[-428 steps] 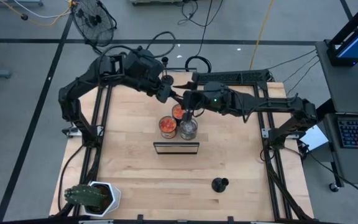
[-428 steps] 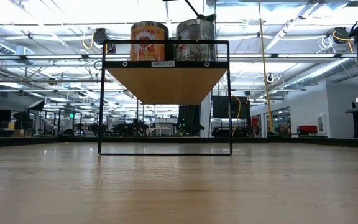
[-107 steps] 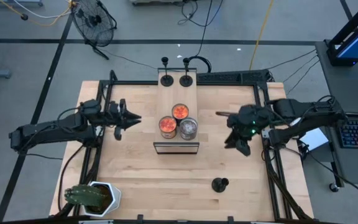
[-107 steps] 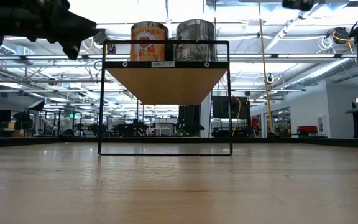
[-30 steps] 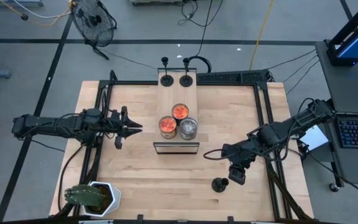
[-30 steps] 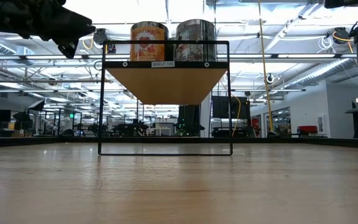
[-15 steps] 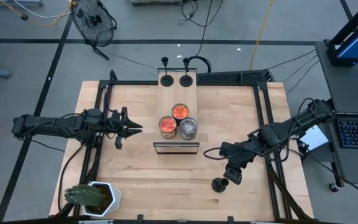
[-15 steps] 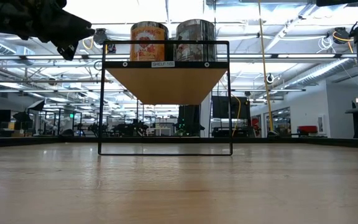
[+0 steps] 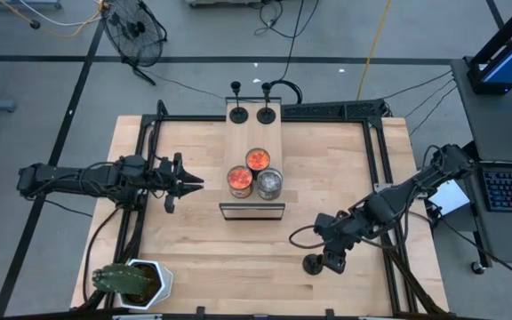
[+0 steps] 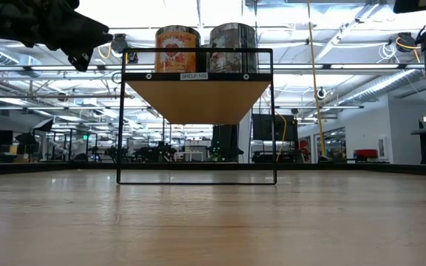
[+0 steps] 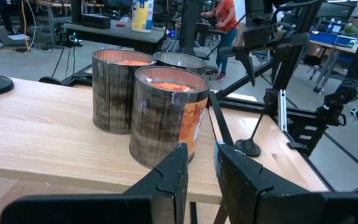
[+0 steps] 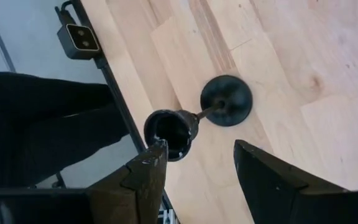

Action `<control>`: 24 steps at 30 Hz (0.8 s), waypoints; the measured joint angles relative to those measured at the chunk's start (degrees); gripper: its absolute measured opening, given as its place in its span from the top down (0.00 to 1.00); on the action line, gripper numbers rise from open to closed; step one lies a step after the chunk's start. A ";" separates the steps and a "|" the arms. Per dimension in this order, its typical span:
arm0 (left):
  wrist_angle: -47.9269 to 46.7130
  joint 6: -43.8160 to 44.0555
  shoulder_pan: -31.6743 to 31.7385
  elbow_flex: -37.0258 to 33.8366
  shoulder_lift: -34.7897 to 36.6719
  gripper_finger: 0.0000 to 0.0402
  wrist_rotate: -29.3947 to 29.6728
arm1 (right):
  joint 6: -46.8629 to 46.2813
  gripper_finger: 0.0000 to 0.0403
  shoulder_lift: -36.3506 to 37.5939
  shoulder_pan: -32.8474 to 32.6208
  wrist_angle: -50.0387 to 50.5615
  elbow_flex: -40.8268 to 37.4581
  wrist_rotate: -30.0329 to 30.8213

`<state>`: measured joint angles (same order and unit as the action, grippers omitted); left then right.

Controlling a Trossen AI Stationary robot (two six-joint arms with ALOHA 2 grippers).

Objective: Pick & Place candle stick holders
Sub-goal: Put the black candle holder on the shelf

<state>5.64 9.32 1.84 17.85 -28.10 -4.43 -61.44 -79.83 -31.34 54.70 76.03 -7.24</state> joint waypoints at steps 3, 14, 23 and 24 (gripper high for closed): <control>0.01 0.22 0.00 0.00 0.00 0.78 -0.01 | 0.17 0.55 -0.16 -0.01 0.17 0.00 1.35; 0.09 0.18 0.01 0.00 0.01 0.78 -0.04 | 0.60 0.55 -0.14 -0.22 -2.08 -3.72 -0.64; 0.14 0.15 0.01 0.00 -0.01 0.78 -0.07 | -0.35 0.55 -0.14 -0.13 -7.86 -8.35 -2.01; 0.14 0.15 0.01 0.00 -0.02 0.78 -0.07 | -1.02 0.55 -0.09 0.00 -8.21 -8.70 -2.09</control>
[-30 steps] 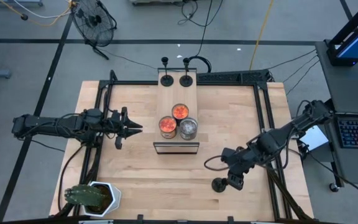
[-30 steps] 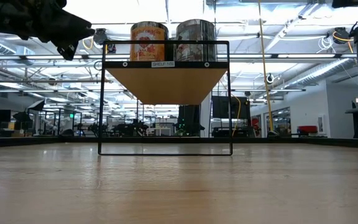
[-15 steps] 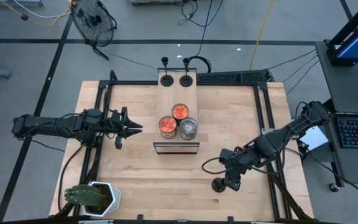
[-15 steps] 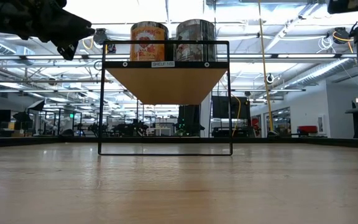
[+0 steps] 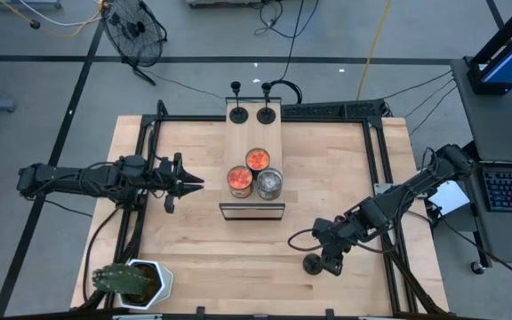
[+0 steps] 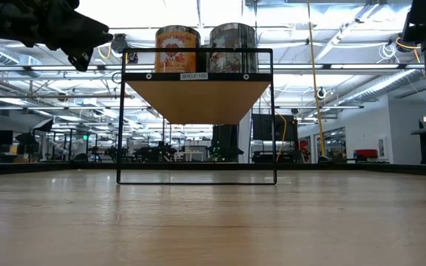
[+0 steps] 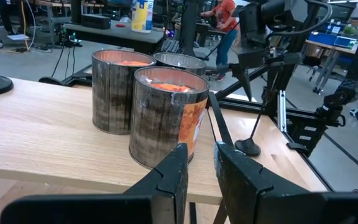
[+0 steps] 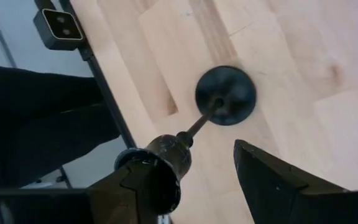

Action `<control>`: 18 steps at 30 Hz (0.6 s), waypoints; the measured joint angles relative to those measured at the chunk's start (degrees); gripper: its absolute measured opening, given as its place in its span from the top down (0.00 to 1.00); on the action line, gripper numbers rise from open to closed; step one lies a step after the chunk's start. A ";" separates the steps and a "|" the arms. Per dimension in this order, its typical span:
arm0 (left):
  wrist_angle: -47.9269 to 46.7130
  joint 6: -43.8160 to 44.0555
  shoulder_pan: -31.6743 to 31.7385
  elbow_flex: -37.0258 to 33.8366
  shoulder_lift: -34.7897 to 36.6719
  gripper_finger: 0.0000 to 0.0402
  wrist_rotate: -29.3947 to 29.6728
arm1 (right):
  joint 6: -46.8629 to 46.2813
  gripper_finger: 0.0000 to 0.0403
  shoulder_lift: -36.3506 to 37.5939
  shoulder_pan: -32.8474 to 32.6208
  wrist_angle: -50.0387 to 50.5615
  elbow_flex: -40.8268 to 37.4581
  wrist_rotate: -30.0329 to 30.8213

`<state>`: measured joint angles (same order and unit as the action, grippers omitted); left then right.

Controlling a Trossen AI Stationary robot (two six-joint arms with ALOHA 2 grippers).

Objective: Pick & Place candle stick holders
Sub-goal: Put the black candle holder on the shelf

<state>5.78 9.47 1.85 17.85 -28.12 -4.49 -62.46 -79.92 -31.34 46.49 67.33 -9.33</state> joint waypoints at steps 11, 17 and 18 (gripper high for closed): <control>0.02 0.08 0.00 0.00 0.00 0.78 -0.04 | 0.27 0.55 0.00 0.53 -6.29 -2.52 -4.56; 0.02 0.11 -0.01 0.00 0.02 0.78 -0.04 | -1.67 0.55 0.04 0.62 -9.54 -4.33 -6.40; 0.02 0.11 -0.01 0.00 0.01 0.78 -0.04 | -2.10 0.55 0.04 0.62 -9.56 -4.33 -6.41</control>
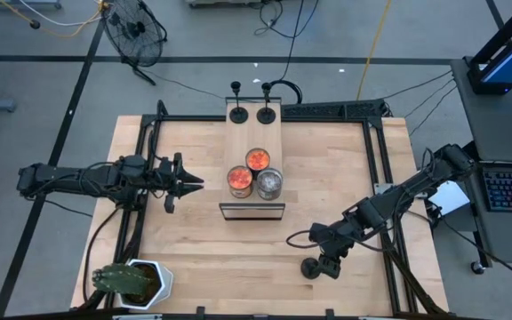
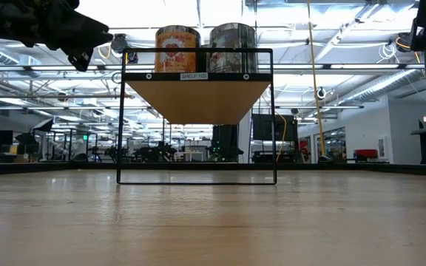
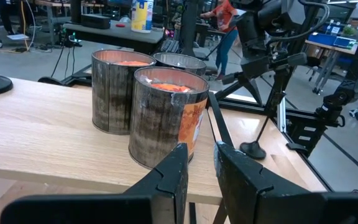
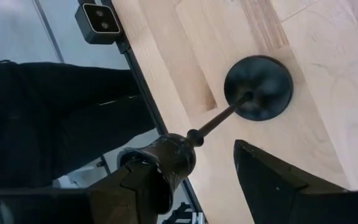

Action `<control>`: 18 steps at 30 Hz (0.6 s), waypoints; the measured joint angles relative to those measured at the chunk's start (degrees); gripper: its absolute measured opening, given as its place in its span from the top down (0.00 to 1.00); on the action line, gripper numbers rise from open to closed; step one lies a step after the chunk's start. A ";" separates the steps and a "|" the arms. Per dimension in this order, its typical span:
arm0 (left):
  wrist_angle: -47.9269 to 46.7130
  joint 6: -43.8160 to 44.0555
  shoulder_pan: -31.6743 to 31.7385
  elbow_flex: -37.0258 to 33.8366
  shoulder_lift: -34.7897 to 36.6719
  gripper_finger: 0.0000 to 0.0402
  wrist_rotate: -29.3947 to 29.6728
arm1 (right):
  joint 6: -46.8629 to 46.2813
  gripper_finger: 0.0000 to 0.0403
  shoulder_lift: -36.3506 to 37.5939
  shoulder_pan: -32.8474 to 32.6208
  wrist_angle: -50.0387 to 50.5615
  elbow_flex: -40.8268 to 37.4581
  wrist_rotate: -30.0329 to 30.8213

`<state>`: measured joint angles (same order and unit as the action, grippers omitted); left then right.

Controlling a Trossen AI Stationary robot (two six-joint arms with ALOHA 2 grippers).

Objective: Pick & Place candle stick holders
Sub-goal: Put the black candle holder on the shelf

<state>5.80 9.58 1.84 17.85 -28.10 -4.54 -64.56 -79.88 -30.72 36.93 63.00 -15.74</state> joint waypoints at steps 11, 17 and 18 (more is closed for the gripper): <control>0.00 0.02 0.00 0.00 -0.01 0.78 0.07 | 0.05 0.55 -0.07 0.39 -1.23 -0.07 -0.73; 0.00 0.04 0.01 0.00 0.00 0.78 0.07 | 1.23 0.55 -0.09 0.41 -1.19 -0.07 -0.75; 0.00 0.04 0.00 0.00 0.01 0.78 0.09 | 1.25 0.55 -0.09 0.51 -1.19 -0.07 -0.75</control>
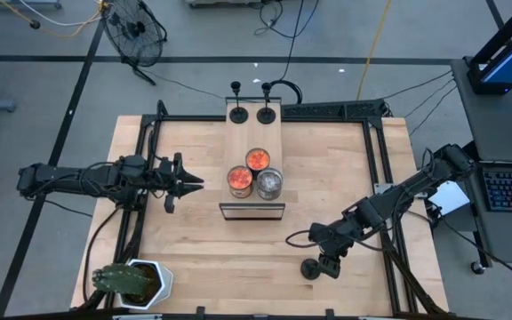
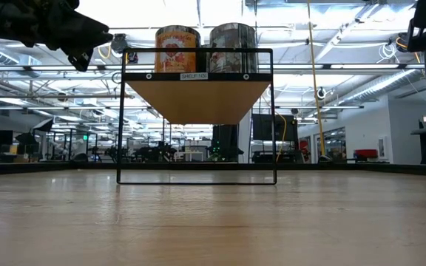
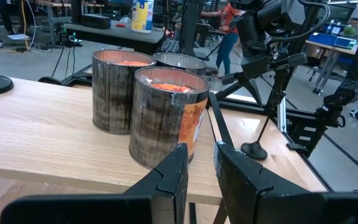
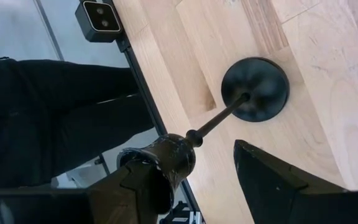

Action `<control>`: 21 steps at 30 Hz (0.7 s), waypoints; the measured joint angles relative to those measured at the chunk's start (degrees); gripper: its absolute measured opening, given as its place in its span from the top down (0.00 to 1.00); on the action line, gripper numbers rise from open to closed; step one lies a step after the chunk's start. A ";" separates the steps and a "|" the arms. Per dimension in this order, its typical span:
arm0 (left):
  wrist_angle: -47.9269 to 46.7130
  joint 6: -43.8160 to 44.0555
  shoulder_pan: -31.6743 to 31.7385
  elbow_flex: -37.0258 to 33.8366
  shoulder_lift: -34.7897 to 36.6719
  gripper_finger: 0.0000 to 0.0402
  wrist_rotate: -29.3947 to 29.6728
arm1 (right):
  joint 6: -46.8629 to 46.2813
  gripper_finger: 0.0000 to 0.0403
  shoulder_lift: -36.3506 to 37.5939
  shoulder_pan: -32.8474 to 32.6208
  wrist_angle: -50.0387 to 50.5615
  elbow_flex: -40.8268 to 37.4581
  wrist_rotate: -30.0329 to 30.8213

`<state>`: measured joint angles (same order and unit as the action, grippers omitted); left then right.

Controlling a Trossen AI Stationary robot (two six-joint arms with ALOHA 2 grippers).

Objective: Pick & Place candle stick holders
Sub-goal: Put the black candle holder on the shelf

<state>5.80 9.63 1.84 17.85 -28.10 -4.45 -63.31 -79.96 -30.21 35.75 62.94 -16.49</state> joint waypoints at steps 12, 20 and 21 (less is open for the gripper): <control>-0.02 0.04 0.00 0.00 0.00 0.78 0.00 | 2.40 0.55 -0.02 0.77 -0.63 -0.02 0.11; -0.03 0.04 0.01 0.00 0.00 0.78 -0.02 | 1.95 0.59 -0.02 1.00 -0.54 -0.02 0.13; -0.04 0.04 0.01 0.00 0.00 0.78 -0.02 | 1.58 0.61 -0.02 1.00 -0.46 -0.02 0.13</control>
<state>5.76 9.67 1.85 17.85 -28.10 -4.47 -61.73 -79.99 -29.21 35.29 62.92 -16.36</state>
